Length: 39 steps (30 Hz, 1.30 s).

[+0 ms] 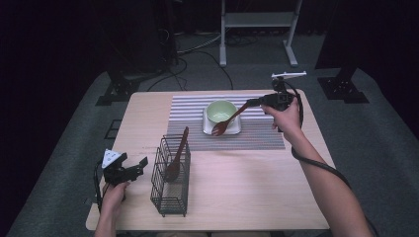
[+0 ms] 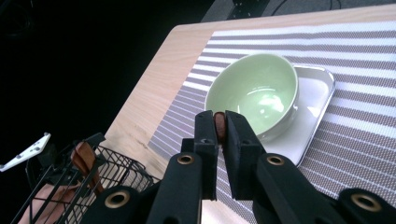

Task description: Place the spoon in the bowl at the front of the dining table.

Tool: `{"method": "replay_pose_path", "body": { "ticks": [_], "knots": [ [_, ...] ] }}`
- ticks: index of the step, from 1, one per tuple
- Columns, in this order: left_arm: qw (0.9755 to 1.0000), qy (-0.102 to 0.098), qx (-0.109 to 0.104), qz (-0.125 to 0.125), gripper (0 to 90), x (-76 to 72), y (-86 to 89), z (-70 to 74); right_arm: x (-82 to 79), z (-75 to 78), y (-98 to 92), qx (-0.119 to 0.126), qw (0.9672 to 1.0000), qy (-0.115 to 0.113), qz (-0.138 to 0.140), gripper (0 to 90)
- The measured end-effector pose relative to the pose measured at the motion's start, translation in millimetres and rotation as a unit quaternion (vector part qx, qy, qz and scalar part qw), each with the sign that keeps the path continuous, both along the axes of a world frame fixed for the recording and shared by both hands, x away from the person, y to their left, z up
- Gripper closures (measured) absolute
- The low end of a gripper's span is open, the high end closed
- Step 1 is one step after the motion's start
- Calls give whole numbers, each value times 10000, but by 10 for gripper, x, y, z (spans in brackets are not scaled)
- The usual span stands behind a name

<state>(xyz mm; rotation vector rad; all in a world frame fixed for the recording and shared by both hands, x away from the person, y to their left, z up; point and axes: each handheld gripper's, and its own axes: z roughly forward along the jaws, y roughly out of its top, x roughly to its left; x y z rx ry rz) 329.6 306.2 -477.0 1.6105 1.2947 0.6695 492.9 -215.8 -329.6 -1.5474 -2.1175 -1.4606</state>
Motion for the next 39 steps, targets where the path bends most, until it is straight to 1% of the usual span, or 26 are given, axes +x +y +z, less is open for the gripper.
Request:
{"method": "replay_pose_path", "body": {
  "ticks": [4,9,13,15,22,24,39],
  "knots": [
    [10000,1,-5,2,81,0,0,1,35,39,-13,-22,10000,-50,-73,832],
    [10000,-4,-21,1,81,-1,3,0,90,62,-49,-48,9998,-61,-208,832],
    [10000,-3,-19,3,81,-1,4,0,144,73,-92,18,9994,-63,-327,832],
    [10000,-2,-20,-1,82,0,3,0,163,80,-109,2,9993,-59,-377,832],
    [10000,-3,-23,4,81,1,4,-1,210,102,-171,78,9986,-69,-525,832],
    [10000,-3,-26,5,81,0,5,0,221,103,-176,55,9983,-78,-567,832],
    [10000,-3,-45,0,81,-1,8,0,340,-15,-143,0,9964,3,-852,832]
  ]
}}
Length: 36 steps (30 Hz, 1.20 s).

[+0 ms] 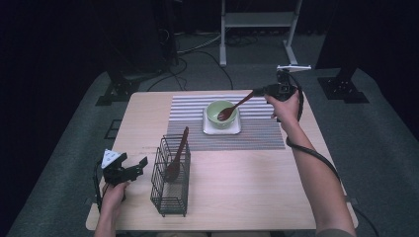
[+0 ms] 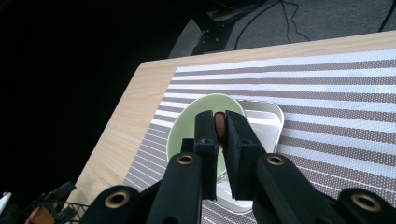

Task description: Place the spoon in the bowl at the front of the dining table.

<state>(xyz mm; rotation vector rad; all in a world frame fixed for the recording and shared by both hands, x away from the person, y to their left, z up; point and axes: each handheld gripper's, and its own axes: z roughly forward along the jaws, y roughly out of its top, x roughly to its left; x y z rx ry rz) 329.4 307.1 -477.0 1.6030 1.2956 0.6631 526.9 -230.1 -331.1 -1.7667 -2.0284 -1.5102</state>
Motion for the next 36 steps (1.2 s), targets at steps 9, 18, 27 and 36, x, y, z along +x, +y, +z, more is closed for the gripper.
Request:
{"method": "replay_pose_path", "body": {
  "ticks": [9,18,27,36],
  "knots": [
    [10000,0,4,2,81,-1,-2,1,43,-99,-6,9,9999,52,-129,832],
    [10000,-5,14,-1,81,0,-2,0,74,-200,-24,65,9996,116,-235,831],
    [10000,-5,20,-1,81,0,-3,0,113,-321,14,135,9993,215,-288,831],
    [10000,-1,14,-2,81,-1,-2,1,136,-446,44,203,9989,305,-304,830]
  ]
}}
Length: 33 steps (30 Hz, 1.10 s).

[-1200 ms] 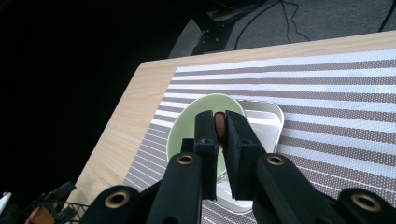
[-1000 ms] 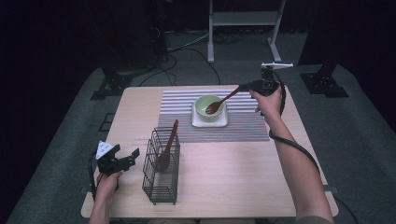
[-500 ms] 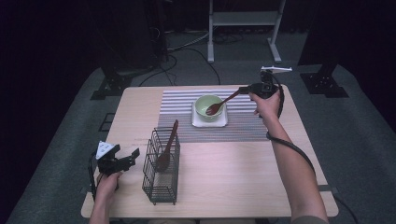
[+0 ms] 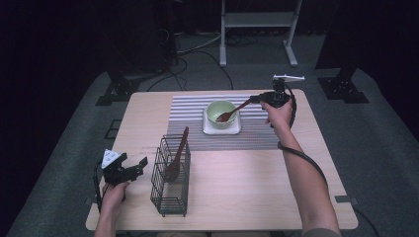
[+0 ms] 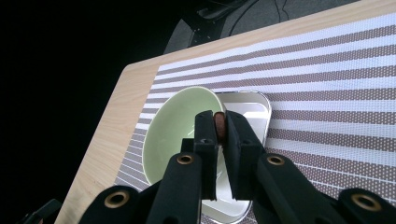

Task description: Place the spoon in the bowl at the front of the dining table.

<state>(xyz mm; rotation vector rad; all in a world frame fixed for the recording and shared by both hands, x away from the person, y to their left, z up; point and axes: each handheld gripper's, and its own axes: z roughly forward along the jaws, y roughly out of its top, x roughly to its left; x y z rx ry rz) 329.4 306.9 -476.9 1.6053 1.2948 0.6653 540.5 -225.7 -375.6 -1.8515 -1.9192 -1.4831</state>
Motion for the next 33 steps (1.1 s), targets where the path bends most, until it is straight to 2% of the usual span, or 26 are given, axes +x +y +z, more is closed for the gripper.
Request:
{"method": "replay_pose_path", "body": {
  "ticks": [13,15,20,22,25,26,28,30,33],
  "knots": [
    [10000,-1,-5,1,81,-1,5,0,39,-137,18,85,9999,61,31,829],
    [10000,0,1,0,81,-3,7,1,38,-155,17,38,10000,53,14,825],
    [10000,-7,-13,3,81,-3,9,1,34,-226,4,93,9999,111,33,741],
    [10000,-3,-13,4,81,-2,10,1,28,-255,2,146,9998,136,95,640],
    [10000,-2,-15,8,81,-3,13,0,2,-267,-3,122,9998,89,114,559],
    [10000,0,-17,9,81,-3,13,1,-13,-270,-4,123,9997,82,182,505],
    [10000,-11,-19,9,81,-5,12,1,-26,-292,-2,208,9992,154,312,455],
    [10000,-19,-8,14,81,-6,11,1,-62,-310,7,81,9988,149,457,429],
    [10000,-20,13,11,81,-10,6,0,-106,-323,5,134,9983,153,538,412]
  ]
}}
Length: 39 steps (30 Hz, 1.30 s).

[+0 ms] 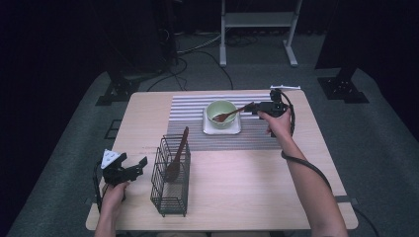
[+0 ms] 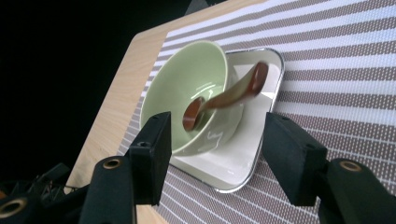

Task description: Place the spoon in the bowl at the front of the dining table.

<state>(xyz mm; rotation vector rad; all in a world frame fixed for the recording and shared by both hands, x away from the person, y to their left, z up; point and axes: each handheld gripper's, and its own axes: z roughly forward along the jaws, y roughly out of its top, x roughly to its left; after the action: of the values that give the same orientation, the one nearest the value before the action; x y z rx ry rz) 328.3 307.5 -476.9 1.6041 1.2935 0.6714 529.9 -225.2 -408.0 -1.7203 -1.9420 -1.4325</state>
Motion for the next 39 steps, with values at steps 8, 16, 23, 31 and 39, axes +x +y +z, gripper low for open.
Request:
{"method": "replay_pose_path", "body": {
  "ticks": [8,16,23,31,39],
  "knots": [
    [10000,6,-42,0,81,-1,7,-1,-87,-29,9,79,9998,2,159,391],
    [10000,10,-2,-13,81,-1,2,0,-173,-43,34,152,9993,-18,346,385],
    [10000,14,1,-12,81,-1,-1,0,-254,-43,34,169,9989,-28,443,378],
    [10000,21,9,-8,81,-1,-4,1,-334,-37,28,194,9983,-47,549,374],
    [10000,18,15,-5,81,-2,-5,1,-441,-69,38,161,9971,39,738,363]
  ]
}}
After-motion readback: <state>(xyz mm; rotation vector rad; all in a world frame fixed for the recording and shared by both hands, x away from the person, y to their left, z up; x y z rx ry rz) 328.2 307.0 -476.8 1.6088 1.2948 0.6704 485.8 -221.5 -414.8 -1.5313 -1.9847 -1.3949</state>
